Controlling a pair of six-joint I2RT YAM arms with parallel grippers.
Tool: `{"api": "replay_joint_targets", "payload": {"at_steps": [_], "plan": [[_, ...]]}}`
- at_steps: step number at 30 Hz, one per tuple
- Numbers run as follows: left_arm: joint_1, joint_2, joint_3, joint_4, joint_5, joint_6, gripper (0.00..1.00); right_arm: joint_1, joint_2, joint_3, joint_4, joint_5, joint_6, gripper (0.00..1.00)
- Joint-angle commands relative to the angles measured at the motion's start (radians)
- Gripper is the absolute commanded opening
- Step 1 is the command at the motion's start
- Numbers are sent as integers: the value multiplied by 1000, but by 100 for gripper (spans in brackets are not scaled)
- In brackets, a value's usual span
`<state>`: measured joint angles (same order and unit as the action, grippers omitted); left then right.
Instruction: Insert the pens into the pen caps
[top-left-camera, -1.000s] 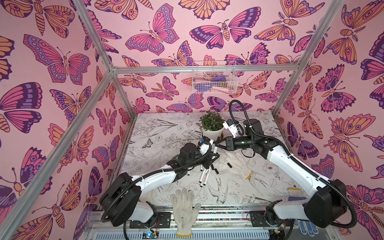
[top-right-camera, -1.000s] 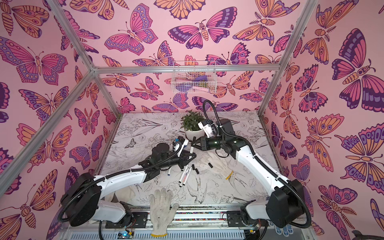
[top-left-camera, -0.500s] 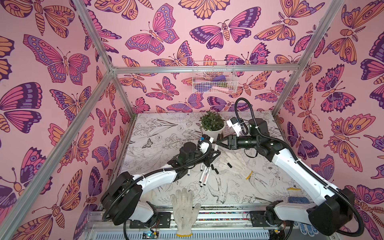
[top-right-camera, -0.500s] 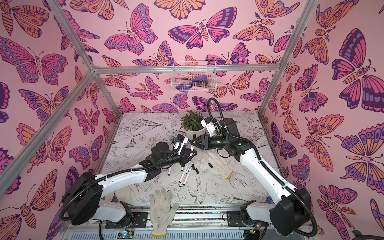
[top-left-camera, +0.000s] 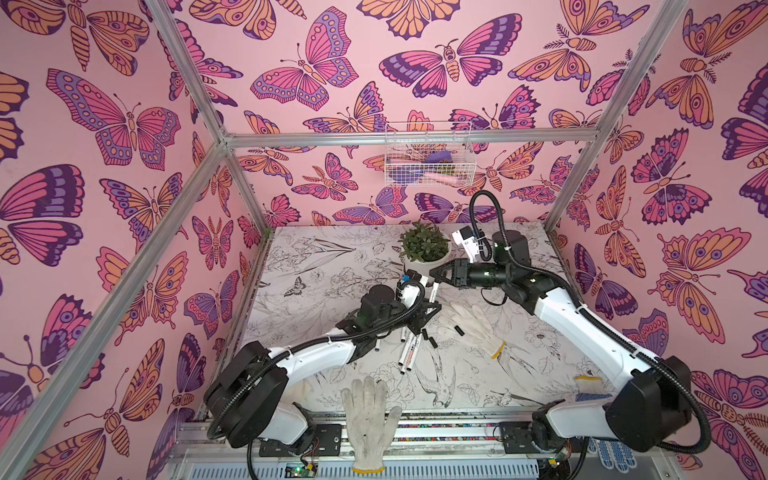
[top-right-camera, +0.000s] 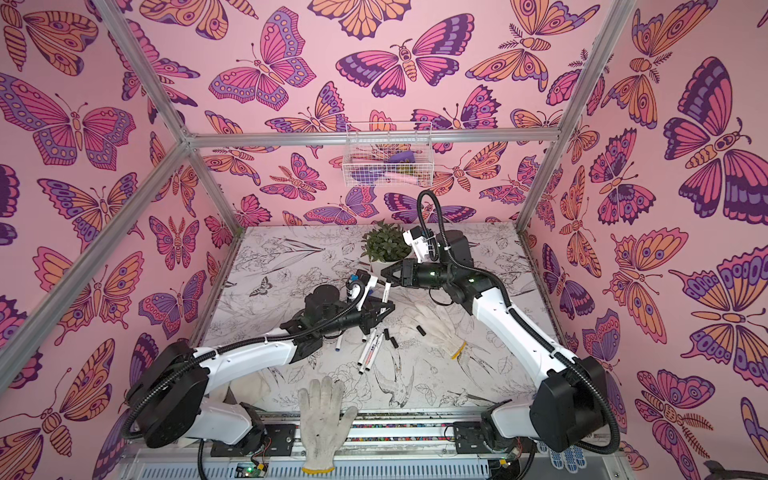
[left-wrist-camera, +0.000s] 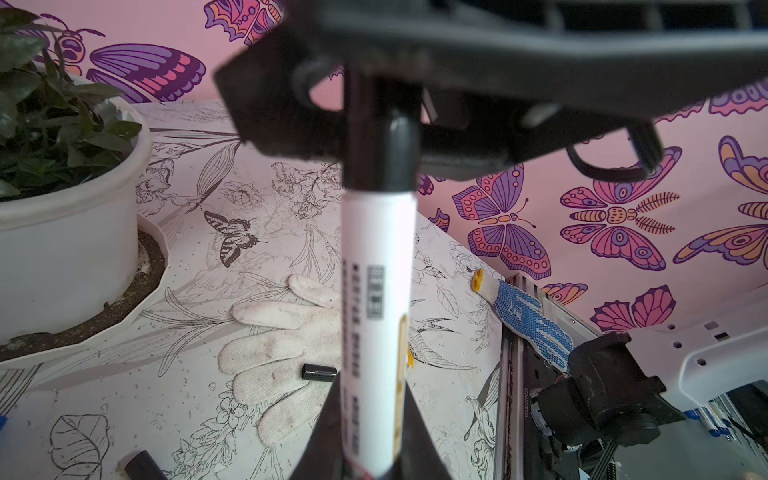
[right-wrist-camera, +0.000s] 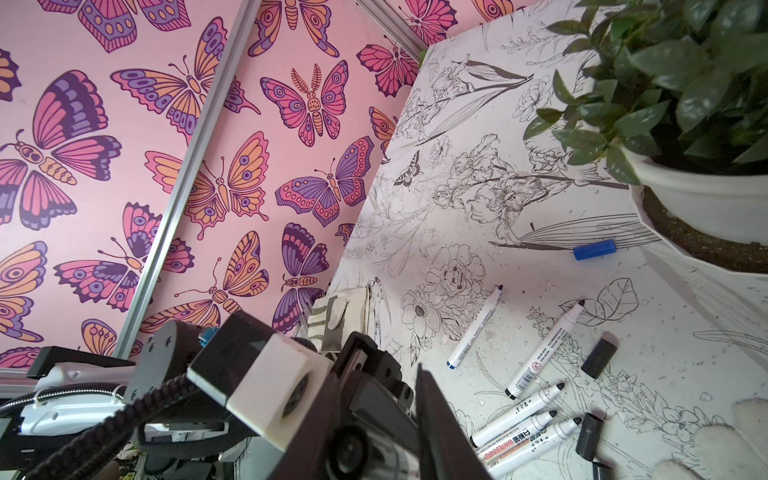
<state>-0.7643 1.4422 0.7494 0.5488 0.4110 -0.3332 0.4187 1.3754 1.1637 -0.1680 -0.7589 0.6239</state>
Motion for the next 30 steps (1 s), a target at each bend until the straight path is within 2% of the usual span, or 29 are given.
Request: {"api": "replay_joint_targets", "payload": {"at_steps": [1, 2, 5, 6, 14, 19, 23, 30], "plan": [[-3, 3, 13, 16, 10, 13, 0, -4, 5, 35, 35, 15, 7, 27], [-3, 4, 13, 15, 11, 13, 0, -4, 6, 32, 30, 15, 7, 23], [-3, 4, 17, 12, 16, 7, 0, -4, 5, 22, 6, 11, -8, 3], [-3, 4, 21, 9, 15, 3, 0, -2, 5, 12, -3, 10, -17, 0], [2, -5, 89, 7, -12, -32, 0, 35, 0, -60, -102, 19, -95, 0], [2, 26, 136, 0, -54, -52, 0, 75, 33, -48, -241, -4, -181, 0], [2, 35, 159, 5, -89, -59, 0, 77, 36, -65, -294, -58, -193, 0], [16, 22, 166, 30, -173, -60, 0, 78, 37, -98, -363, -58, -216, 0]]}}
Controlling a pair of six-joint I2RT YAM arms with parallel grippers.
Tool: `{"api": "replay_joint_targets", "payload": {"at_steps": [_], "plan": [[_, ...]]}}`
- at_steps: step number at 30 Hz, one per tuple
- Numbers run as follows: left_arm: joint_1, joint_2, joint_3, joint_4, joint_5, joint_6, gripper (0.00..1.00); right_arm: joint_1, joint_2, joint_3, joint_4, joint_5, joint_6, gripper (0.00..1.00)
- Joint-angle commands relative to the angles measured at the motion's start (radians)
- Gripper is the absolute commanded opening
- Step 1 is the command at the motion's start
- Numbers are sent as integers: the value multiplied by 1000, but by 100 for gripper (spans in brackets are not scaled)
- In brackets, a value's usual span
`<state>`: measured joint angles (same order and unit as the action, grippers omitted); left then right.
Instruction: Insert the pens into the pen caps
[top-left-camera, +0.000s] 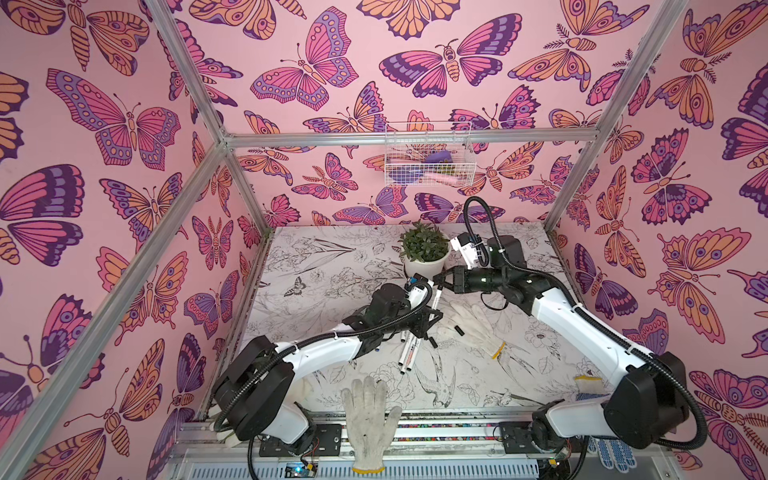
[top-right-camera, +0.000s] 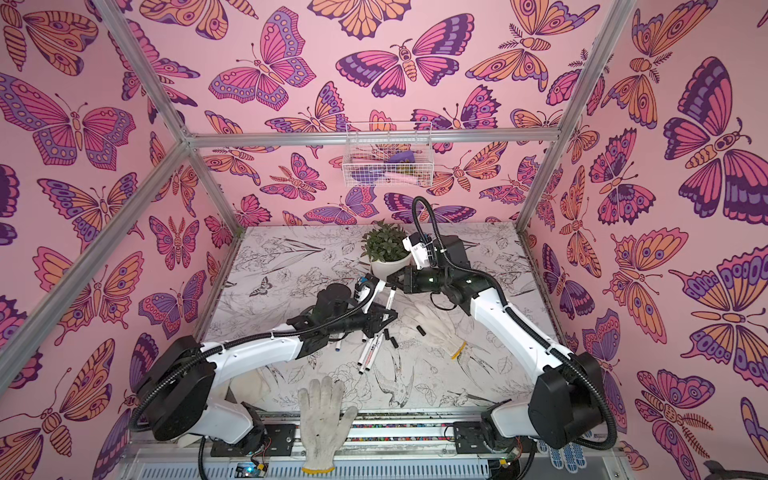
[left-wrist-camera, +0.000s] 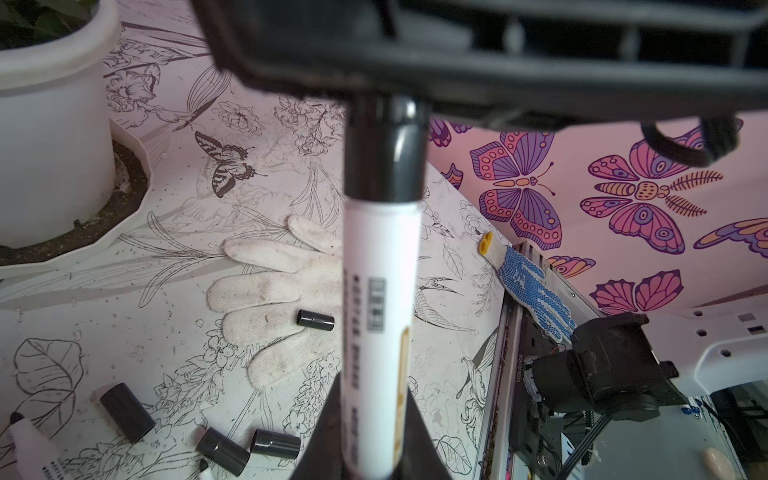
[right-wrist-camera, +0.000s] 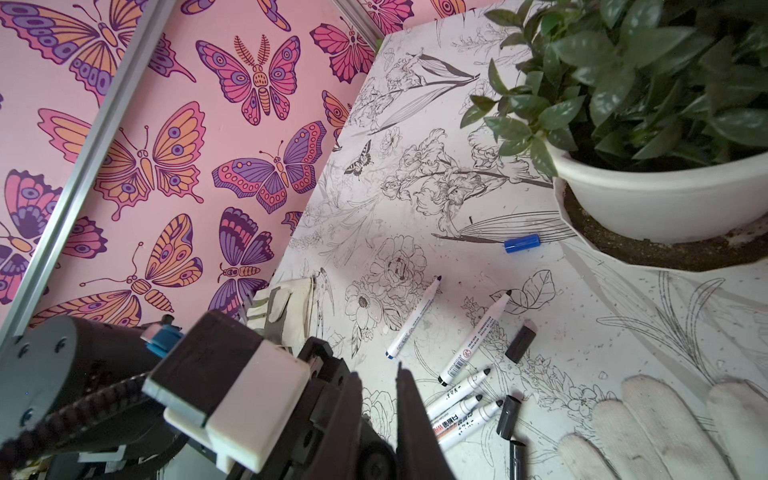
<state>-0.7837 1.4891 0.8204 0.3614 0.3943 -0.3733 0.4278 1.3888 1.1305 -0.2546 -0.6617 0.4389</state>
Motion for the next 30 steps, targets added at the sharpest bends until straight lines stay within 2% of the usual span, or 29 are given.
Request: {"api": "replay_joint_targets", "payload": {"at_steps": [1, 17, 24, 30], "plan": [[39, -26, 95, 216, -172, -25, 0, 69, 27, -66, -286, -160, -32, 0], [78, -41, 74, 280, -272, -97, 0, 105, 88, -101, -400, -153, -83, 0], [83, -51, 72, 258, -259, -71, 0, 106, 98, -87, -417, -150, -94, 0], [79, -62, 32, 228, -157, -28, 0, 68, 73, -25, -357, -139, -45, 0]]}}
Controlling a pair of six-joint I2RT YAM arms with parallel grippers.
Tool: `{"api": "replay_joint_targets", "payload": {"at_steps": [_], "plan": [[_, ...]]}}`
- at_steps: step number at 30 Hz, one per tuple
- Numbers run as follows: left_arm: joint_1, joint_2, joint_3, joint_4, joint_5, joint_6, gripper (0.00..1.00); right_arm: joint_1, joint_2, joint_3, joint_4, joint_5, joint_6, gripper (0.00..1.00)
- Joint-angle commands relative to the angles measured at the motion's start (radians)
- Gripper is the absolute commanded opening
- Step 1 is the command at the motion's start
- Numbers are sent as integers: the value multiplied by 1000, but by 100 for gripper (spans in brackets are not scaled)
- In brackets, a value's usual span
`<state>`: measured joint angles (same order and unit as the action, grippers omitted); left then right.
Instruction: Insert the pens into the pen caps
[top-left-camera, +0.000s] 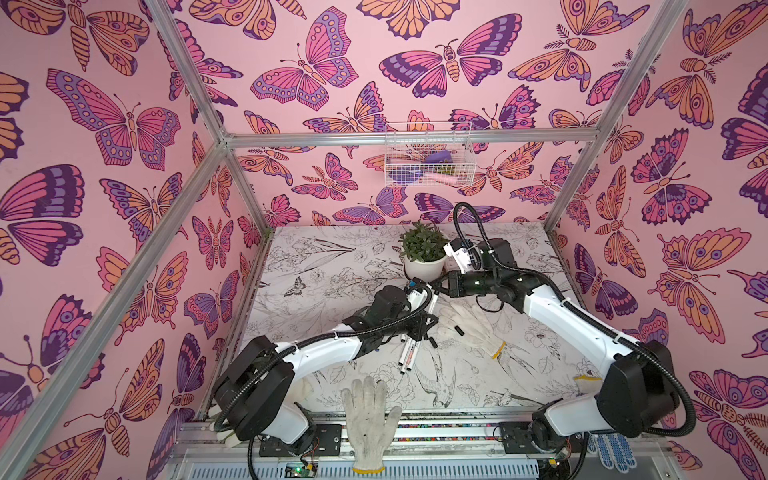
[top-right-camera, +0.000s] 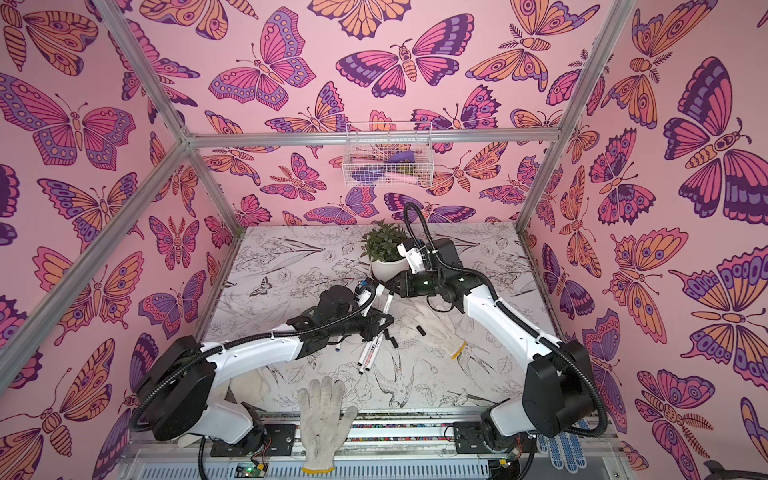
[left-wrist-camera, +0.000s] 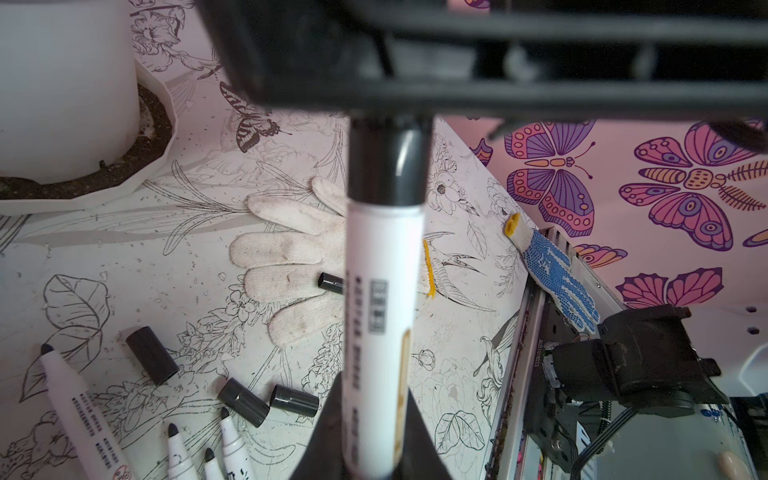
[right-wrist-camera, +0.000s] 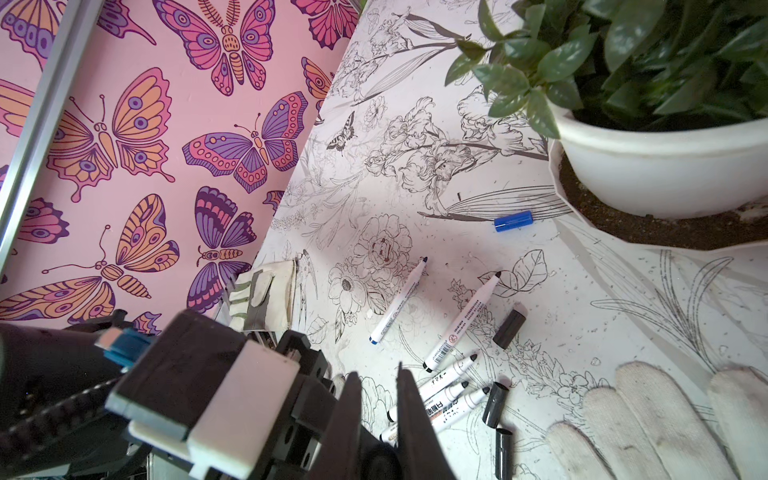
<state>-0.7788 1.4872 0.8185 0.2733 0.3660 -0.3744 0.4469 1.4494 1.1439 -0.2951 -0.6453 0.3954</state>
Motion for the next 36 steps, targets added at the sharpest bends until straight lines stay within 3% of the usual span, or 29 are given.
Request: {"api": "replay_joint_targets", "payload": {"at_steps": [1, 6, 8, 13, 18, 22, 26, 29, 33, 36], "plan": [[72, -65, 18, 318, -128, -24, 0, 38, 2, -36, -286, -161, 29, 0], [58, -66, -18, 308, -121, -12, 0, 20, -23, -15, -193, -233, 93, 1], [51, -45, -10, 295, -70, -1, 0, 19, -30, -10, -121, -268, 140, 6], [29, 35, 11, 266, 99, 35, 0, 1, -42, 36, -50, -231, 207, 13], [27, 75, -15, 262, 117, 72, 0, -58, -96, 37, 31, -160, 254, 50], [27, 99, -47, 259, 111, 78, 0, -113, -157, -19, 202, -104, 337, 63], [29, 93, -89, 274, 52, 66, 0, -132, -217, -78, 230, 59, 348, 64], [61, 70, -132, 287, -49, -14, 0, -131, -230, -104, 164, 161, 321, 63], [187, 40, -183, 251, -127, -144, 0, -131, -193, -108, 104, 158, 313, 61], [290, 20, -127, 47, -170, -107, 0, -131, -168, -111, 94, 143, 322, 59]]}}
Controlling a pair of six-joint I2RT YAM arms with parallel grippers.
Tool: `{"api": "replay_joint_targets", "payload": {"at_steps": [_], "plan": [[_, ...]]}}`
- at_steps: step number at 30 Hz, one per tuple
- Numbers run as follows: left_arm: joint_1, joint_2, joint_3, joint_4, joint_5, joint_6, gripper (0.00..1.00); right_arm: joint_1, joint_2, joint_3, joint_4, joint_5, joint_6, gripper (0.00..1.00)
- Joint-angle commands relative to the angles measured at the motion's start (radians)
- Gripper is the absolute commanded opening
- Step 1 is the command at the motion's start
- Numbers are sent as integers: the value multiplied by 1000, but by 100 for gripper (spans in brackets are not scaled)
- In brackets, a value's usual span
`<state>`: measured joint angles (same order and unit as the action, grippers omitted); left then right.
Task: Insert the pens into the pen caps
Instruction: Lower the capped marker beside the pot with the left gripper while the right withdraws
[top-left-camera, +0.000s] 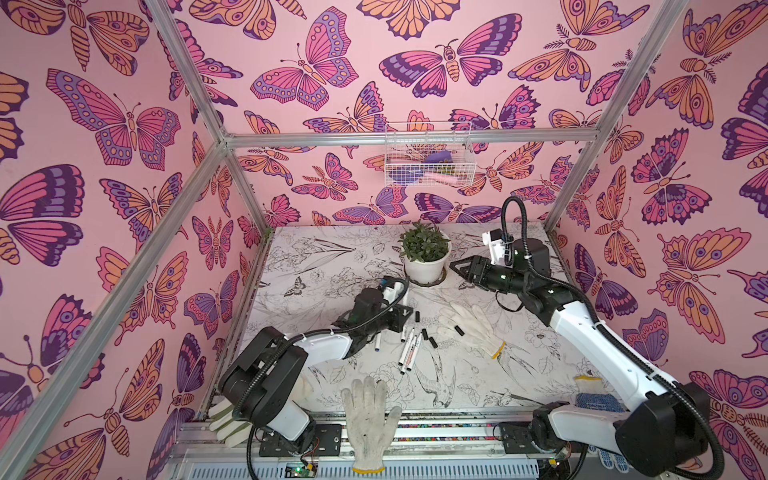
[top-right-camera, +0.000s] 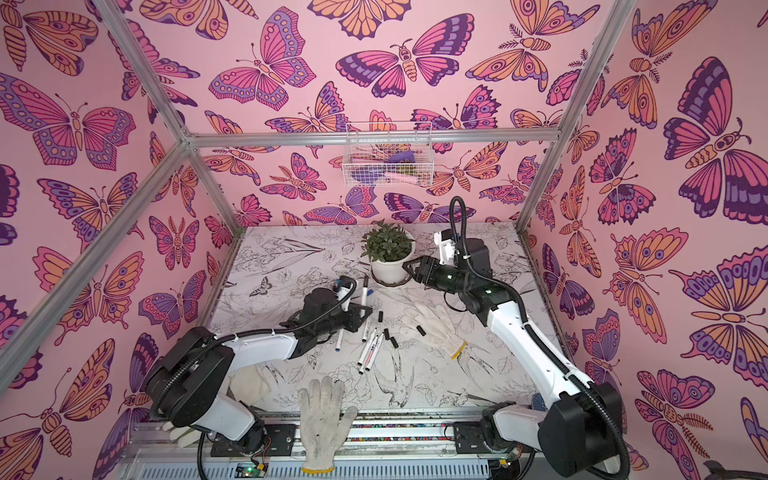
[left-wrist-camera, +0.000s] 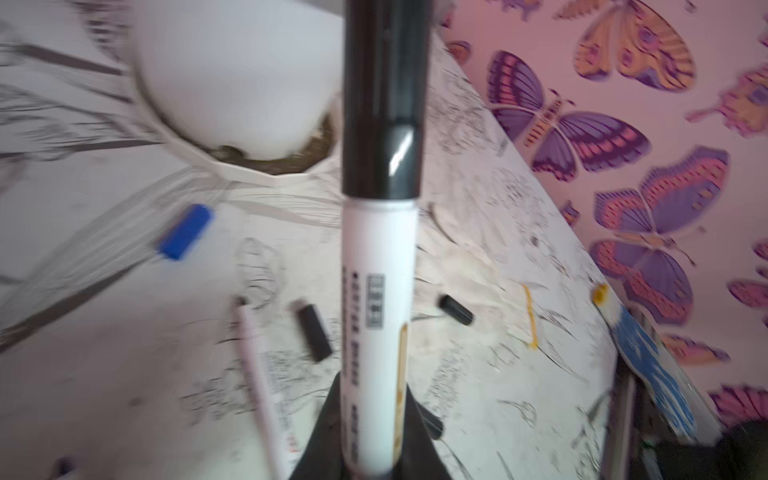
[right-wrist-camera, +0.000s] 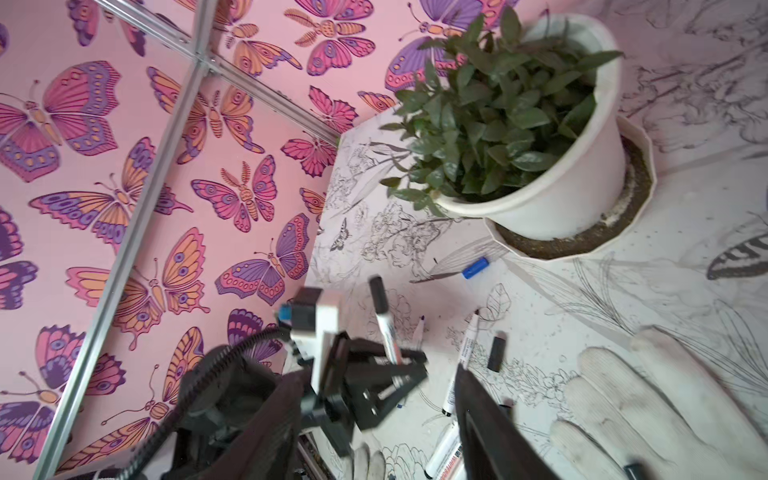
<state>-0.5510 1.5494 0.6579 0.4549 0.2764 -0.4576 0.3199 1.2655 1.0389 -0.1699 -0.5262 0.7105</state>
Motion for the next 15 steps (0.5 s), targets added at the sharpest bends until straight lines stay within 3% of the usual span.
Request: {"api": "replay_joint_targets", "payload": {"at_steps": [1, 8, 15], "plan": [[88, -36, 70, -213, -87, 19, 0, -5, 22, -10, -25, 14, 9, 58], [144, 172, 367, -596, -110, 313, 0, -4, 57, -23, -25, -9, 24, 55], [163, 426, 635, -778, -40, 378, 3, -5, 57, -12, -47, -3, 16, 54]]}}
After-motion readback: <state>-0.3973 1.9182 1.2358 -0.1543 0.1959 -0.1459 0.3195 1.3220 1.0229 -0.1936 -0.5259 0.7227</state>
